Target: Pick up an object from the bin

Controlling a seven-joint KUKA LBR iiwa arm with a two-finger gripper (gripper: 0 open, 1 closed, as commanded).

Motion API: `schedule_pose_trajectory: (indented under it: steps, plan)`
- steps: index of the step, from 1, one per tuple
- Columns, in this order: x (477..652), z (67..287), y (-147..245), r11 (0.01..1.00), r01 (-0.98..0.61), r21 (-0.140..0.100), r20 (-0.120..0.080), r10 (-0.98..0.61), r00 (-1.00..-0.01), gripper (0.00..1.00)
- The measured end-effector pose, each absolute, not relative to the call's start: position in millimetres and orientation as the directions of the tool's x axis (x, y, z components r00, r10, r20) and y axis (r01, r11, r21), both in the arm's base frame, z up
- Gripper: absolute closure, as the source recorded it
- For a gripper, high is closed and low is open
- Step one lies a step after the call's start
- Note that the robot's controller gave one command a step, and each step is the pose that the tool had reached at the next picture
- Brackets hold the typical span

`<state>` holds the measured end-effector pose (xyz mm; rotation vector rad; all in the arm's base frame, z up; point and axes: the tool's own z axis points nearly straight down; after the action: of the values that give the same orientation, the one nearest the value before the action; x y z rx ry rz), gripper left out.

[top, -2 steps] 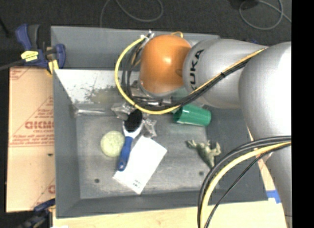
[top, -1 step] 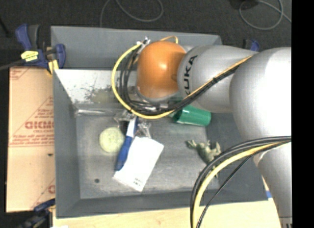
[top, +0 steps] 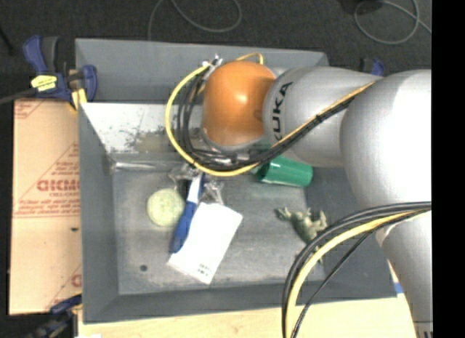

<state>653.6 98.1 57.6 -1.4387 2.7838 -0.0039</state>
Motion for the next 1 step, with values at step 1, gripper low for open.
schedule_pose_trajectory:
  steps: [1]
  plan:
    - [652.4, 61.6, 98.1, 0.577, -0.817, -0.005, -0.006, -0.817, -0.577, 1.00]
